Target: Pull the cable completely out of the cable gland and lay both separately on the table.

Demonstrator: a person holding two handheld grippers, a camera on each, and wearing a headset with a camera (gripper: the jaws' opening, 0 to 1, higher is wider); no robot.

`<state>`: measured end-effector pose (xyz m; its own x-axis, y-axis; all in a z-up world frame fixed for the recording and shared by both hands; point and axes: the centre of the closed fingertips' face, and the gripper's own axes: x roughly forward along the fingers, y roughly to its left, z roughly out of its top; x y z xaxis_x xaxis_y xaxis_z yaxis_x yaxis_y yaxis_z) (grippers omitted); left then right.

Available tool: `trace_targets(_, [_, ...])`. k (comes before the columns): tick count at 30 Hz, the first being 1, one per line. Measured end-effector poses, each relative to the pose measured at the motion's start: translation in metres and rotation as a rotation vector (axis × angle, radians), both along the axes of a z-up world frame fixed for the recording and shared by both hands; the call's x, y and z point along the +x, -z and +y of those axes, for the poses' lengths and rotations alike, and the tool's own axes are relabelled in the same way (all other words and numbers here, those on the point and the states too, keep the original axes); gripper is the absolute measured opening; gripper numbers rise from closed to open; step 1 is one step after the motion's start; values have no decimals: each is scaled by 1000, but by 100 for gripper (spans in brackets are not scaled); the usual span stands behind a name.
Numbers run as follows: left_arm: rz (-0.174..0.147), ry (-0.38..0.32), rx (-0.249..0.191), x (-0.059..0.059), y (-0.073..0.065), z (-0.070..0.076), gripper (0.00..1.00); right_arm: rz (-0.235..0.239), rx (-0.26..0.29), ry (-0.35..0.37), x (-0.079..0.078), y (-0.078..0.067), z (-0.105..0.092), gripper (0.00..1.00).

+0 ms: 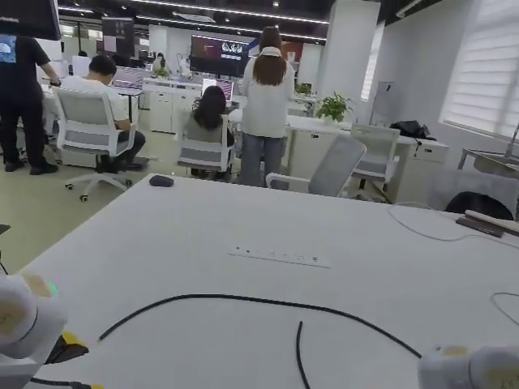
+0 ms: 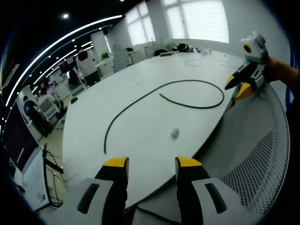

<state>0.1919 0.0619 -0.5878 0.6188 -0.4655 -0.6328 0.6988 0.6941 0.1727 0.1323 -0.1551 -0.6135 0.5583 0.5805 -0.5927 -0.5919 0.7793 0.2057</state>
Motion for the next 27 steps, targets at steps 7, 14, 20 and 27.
trace_targets(7, [-21, -41, -24, 5, -4, 10, 38, 18, -54, -36, -2, 12, 8, 39])
trace_targets(14, [-7, -81, -48, -4, 6, 16, 38, 40, -42, -22, -2, 16, 6, 39])
trace_targets(20, [2, -91, -62, -10, 11, 15, 38, 38, -51, -2, -1, 17, 3, 38])
trace_targets(27, [-3, -108, -58, -7, 16, 23, 37, 28, -70, 11, 0, 17, 1, 37])
